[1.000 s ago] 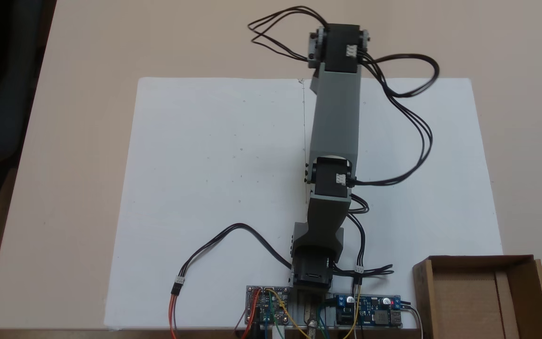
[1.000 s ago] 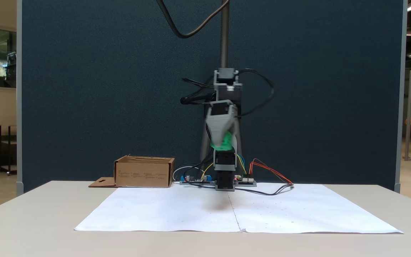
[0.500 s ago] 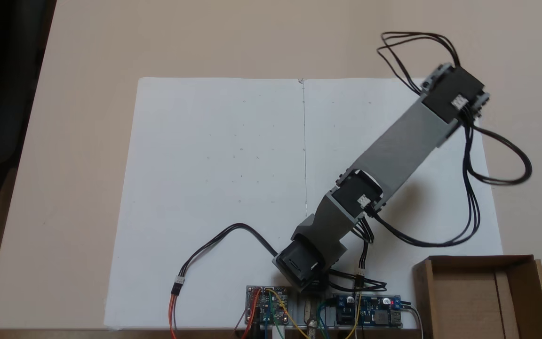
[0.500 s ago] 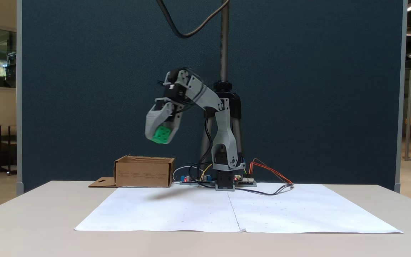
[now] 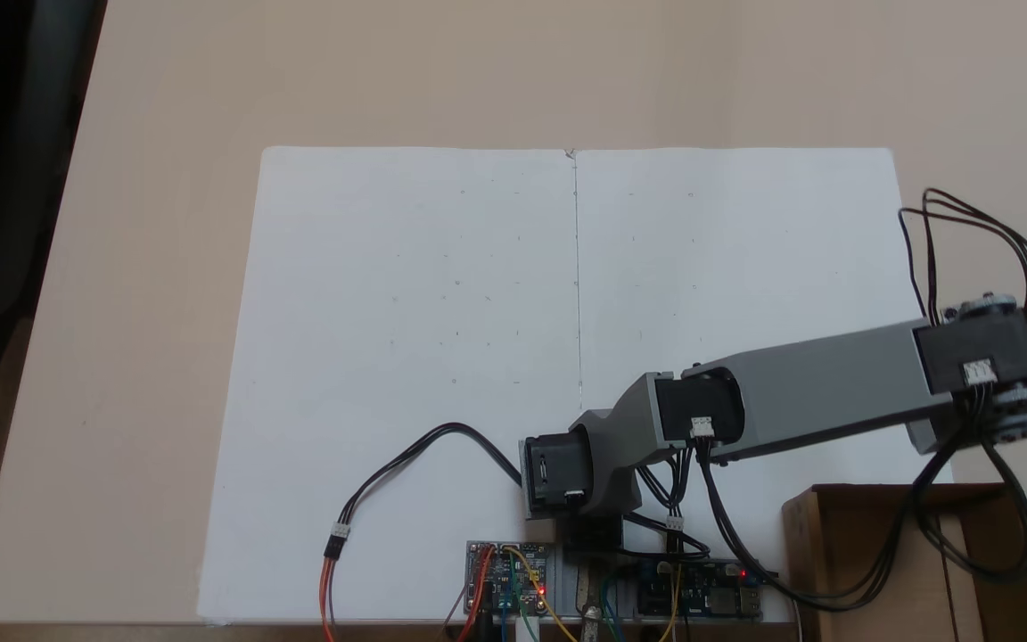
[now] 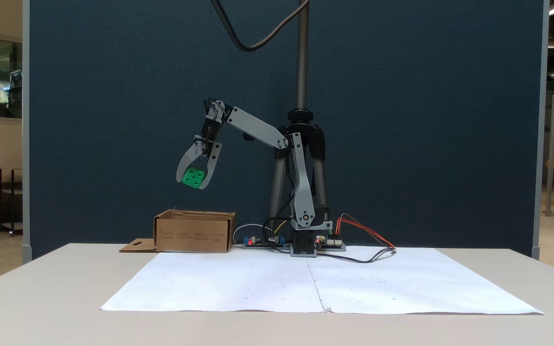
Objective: Grasp a green dice and put it in the bin.
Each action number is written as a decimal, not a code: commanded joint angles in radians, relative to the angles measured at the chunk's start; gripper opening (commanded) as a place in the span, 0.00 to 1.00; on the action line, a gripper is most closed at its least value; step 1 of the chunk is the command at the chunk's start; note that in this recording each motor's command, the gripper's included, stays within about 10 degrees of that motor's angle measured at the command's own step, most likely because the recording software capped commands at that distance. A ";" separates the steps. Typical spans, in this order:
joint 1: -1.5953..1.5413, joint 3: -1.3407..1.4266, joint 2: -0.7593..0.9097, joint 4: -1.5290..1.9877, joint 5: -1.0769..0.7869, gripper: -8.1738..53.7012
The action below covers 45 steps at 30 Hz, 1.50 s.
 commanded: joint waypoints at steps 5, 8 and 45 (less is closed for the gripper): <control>0.170 -0.040 -0.040 0.051 -0.110 0.32; 0.221 -0.040 -0.066 0.051 -0.133 0.32; 0.103 -0.015 -0.055 -0.120 0.006 0.83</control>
